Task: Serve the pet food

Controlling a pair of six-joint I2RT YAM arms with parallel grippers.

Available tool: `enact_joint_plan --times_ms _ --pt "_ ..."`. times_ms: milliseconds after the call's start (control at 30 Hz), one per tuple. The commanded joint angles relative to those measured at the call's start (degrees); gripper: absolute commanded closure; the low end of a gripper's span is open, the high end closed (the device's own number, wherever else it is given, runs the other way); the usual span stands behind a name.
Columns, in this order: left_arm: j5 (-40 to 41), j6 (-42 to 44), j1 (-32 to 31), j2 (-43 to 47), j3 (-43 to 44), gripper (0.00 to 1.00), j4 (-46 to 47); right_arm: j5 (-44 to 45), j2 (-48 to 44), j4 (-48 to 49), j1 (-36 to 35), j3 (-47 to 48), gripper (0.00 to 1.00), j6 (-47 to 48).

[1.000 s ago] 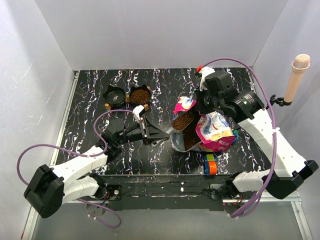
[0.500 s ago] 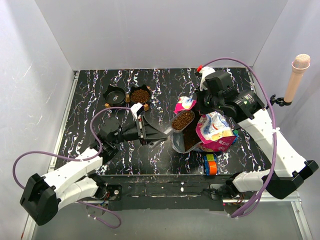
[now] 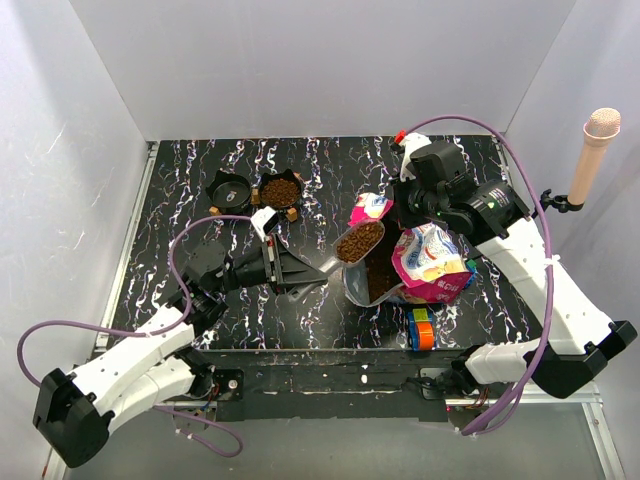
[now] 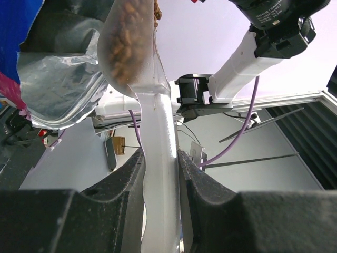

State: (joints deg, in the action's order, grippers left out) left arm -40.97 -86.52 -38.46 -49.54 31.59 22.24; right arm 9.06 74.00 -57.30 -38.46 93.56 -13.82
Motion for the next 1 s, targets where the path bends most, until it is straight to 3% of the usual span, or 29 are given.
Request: enact_joint_plan --times_ms 0,267,600,967 --pt "0.8 -0.4 0.31 2.52 3.12 1.0 1.14 -0.18 -3.77 7.29 -0.13 4.62 0.99 -1.73" --pt "3.17 0.04 0.84 -0.82 9.35 1.0 1.67 -0.18 -3.95 7.38 -0.04 4.44 0.99 -1.38" --pt "5.81 -0.23 6.28 -6.88 14.81 1.0 3.16 1.84 -5.79 7.2 0.14 3.91 0.99 -0.85" --pt "0.64 -1.89 19.28 -17.69 19.29 1.0 9.48 -0.36 -7.81 6.5 0.14 2.51 0.99 -1.82"
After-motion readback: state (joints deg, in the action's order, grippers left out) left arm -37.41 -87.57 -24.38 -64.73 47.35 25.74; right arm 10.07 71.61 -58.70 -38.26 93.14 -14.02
